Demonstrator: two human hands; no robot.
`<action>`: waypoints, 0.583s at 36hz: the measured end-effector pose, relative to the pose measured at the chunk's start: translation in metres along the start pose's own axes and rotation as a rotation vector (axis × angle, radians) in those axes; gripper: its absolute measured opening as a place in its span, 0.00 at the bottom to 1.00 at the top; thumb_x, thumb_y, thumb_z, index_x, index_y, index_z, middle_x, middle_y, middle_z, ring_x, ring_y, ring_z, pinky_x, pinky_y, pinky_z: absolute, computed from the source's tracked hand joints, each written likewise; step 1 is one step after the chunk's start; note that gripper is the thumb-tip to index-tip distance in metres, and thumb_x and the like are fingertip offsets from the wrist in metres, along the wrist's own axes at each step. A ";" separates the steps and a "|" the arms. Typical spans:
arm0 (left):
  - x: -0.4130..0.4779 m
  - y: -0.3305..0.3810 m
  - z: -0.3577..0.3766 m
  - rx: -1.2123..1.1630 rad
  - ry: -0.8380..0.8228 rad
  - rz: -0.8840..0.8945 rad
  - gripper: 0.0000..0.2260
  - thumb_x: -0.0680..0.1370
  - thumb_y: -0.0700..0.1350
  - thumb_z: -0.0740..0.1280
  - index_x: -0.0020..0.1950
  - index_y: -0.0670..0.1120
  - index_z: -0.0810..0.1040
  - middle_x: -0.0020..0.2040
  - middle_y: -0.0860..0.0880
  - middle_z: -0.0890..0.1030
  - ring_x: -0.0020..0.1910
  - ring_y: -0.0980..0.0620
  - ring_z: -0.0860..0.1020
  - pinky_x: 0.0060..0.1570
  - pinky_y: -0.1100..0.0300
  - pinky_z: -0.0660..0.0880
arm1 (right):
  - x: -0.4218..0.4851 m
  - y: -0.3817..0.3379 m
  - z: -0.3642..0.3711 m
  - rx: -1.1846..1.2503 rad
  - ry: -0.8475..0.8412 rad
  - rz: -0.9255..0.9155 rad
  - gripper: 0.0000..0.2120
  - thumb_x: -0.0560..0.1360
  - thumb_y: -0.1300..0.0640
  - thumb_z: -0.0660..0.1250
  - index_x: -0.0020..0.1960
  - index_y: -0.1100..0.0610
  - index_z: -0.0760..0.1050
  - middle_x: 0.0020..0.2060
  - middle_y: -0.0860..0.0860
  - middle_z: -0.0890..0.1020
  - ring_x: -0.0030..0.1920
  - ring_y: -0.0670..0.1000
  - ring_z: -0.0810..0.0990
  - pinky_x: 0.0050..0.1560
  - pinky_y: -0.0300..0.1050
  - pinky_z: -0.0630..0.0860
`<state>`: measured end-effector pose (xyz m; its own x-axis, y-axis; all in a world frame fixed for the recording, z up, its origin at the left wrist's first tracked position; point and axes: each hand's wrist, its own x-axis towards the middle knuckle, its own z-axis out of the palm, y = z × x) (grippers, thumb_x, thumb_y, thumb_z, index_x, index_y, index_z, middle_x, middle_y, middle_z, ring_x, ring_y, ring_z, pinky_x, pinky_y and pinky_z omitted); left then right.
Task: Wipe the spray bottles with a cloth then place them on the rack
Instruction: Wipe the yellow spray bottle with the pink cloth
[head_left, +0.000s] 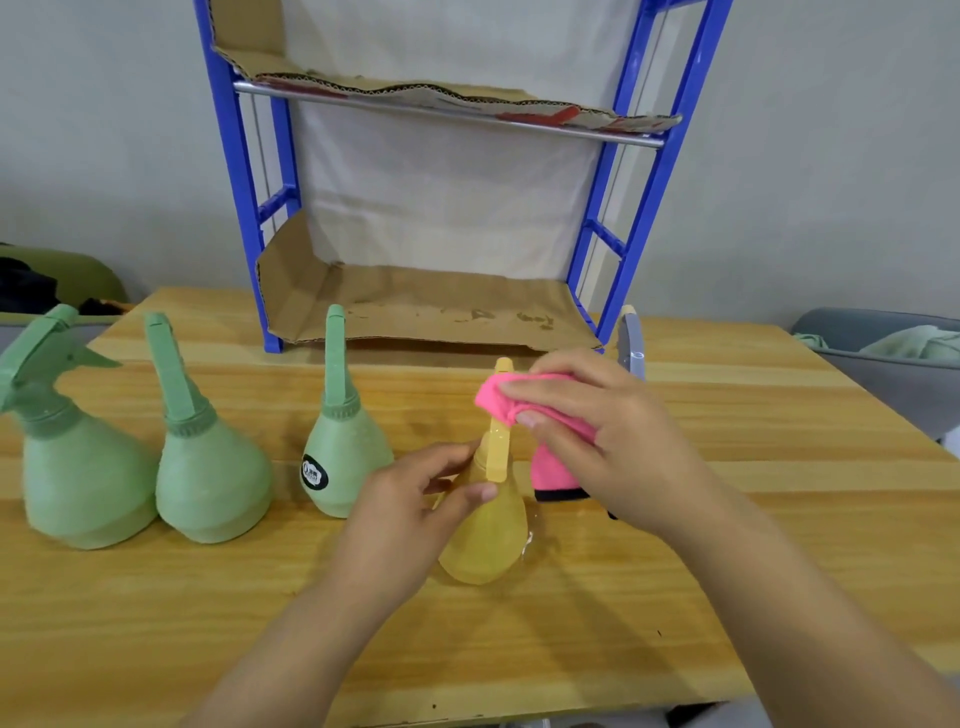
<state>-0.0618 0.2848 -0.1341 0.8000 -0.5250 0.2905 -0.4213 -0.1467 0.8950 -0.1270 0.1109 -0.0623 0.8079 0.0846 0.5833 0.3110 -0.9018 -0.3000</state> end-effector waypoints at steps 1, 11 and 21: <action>0.000 -0.001 0.000 -0.001 0.006 -0.002 0.14 0.67 0.55 0.70 0.52 0.58 0.80 0.46 0.63 0.82 0.47 0.64 0.80 0.48 0.70 0.74 | -0.005 -0.002 0.000 -0.002 -0.011 -0.029 0.14 0.77 0.52 0.63 0.60 0.53 0.80 0.52 0.48 0.79 0.53 0.47 0.77 0.53 0.43 0.74; -0.002 -0.002 0.000 -0.025 0.020 -0.030 0.13 0.67 0.54 0.71 0.51 0.57 0.81 0.45 0.60 0.84 0.47 0.62 0.81 0.50 0.63 0.77 | -0.014 -0.002 0.004 -0.099 -0.009 -0.181 0.11 0.78 0.55 0.64 0.56 0.56 0.82 0.51 0.53 0.80 0.50 0.54 0.78 0.50 0.48 0.75; -0.001 0.005 -0.003 -0.070 -0.033 -0.059 0.14 0.70 0.50 0.73 0.53 0.63 0.77 0.51 0.65 0.81 0.53 0.66 0.78 0.55 0.65 0.73 | 0.001 0.010 0.000 -0.022 0.072 0.172 0.13 0.77 0.55 0.66 0.61 0.51 0.79 0.52 0.44 0.77 0.52 0.42 0.74 0.53 0.29 0.69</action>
<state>-0.0636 0.2874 -0.1284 0.8075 -0.5445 0.2267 -0.3422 -0.1195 0.9320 -0.1228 0.1025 -0.0647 0.8103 -0.1014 0.5772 0.1595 -0.9096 -0.3837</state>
